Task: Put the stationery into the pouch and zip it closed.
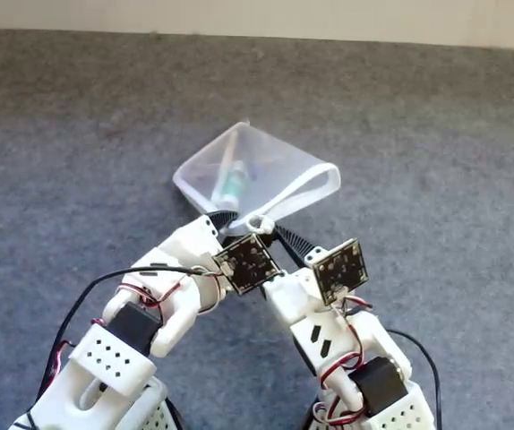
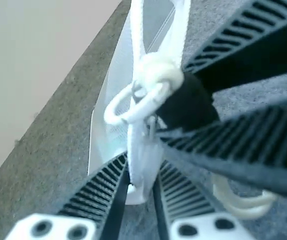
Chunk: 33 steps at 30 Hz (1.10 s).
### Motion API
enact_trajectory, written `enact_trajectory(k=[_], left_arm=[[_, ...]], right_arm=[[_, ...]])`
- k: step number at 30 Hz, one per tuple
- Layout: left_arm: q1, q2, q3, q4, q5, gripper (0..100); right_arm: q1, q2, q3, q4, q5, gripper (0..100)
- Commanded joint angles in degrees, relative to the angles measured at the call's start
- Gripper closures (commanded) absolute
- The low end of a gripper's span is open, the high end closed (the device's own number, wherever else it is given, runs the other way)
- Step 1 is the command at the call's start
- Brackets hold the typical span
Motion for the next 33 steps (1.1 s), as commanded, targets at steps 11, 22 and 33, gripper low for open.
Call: enact_trajectory(k=[11,22,33], left_arm=[[-4.4,-0.1,-5.5,5.5,4.8,100],[-4.6,-6.5,-4.5,6.7,4.8,100],[-4.5,-16.0,-2.2,9.8,4.8,100]], right_arm=[[6.2,-0.5,-3.9,-2.9,3.9,99.4],[11.6,0.0,-3.6,-8.6,4.0,99.4],[14.6,21.9,-10.6,-9.9,3.4,99.4]])
